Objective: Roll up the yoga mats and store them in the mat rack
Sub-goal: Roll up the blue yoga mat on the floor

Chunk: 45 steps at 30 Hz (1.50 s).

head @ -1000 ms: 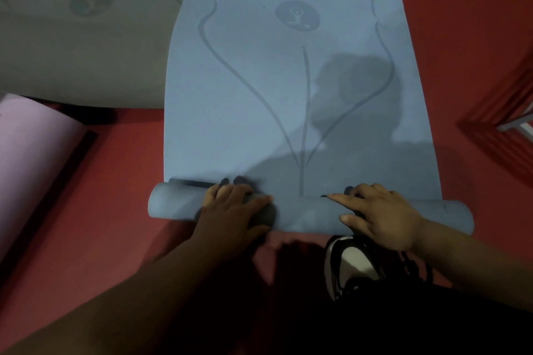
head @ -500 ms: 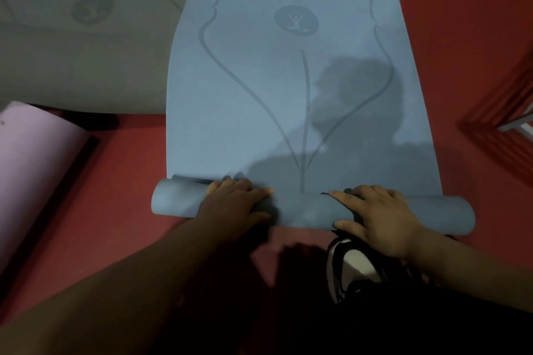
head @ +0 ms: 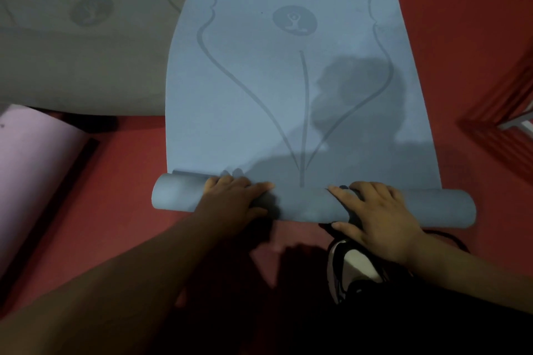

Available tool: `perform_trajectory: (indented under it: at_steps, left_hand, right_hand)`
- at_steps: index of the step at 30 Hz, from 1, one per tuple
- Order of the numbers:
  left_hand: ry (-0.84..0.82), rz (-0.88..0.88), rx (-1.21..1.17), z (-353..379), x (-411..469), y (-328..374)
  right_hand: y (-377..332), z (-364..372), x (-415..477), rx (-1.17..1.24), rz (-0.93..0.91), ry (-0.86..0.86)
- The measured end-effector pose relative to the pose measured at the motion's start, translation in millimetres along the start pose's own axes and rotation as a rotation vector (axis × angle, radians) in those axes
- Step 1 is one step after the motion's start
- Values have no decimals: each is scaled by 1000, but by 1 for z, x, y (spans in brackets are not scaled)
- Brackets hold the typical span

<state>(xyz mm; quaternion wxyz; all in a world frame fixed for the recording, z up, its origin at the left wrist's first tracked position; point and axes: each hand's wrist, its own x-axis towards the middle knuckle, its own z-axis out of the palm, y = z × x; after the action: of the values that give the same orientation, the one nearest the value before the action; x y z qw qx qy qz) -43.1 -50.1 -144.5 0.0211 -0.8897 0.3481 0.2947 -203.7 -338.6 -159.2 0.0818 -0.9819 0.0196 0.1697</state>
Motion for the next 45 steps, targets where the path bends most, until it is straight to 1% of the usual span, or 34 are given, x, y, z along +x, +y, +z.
perform_trajectory:
  at_steps: [4, 5, 7, 9, 13, 15, 18, 23, 25, 28, 33, 35, 39, 43, 45]
  left_hand:
    - [-5, 28, 24, 2, 8, -4]
    - [25, 35, 46, 5, 7, -5]
    - [149, 61, 105, 15, 2, -4]
    - [236, 72, 127, 25, -2, -3]
    - [267, 64, 75, 24, 2, -1]
    - [247, 53, 61, 18, 6, -2]
    - [199, 34, 54, 13, 9, -5]
    - [129, 20, 41, -1, 15, -4]
    - [105, 16, 38, -6, 17, -3]
    - [51, 27, 2, -10, 18, -5]
    - [-50, 89, -20, -6, 9, 3]
    - [-89, 102, 1, 0, 3, 8]
    - [-105, 99, -6, 2, 1, 8]
    - [-136, 89, -24, 3, 4, 9]
    - [-141, 86, -20, 5, 3, 9]
  right_hand:
    - [3, -7, 9, 21, 27, -86]
    - [3, -10, 12, 20, 25, -120]
    - [6, -14, 17, 28, 25, -173]
    - [9, -19, 24, 54, 24, -204]
    - [10, -22, 29, 58, 17, -242]
    - [8, -20, 26, 32, 4, -182]
    - [5, -11, 16, -27, -44, -27]
    - [5, -7, 22, -42, -18, -15]
    - [6, -16, 28, -50, -27, -60]
    - [9, -32, 38, -38, -44, -172]
    - [18, -36, 31, 171, -67, -392]
    - [18, -30, 23, 223, -72, -436]
    - [14, -24, 12, 167, -61, -387]
    - [8, -13, -6, 79, -72, -180]
    - [8, -7, -10, 84, -75, -135]
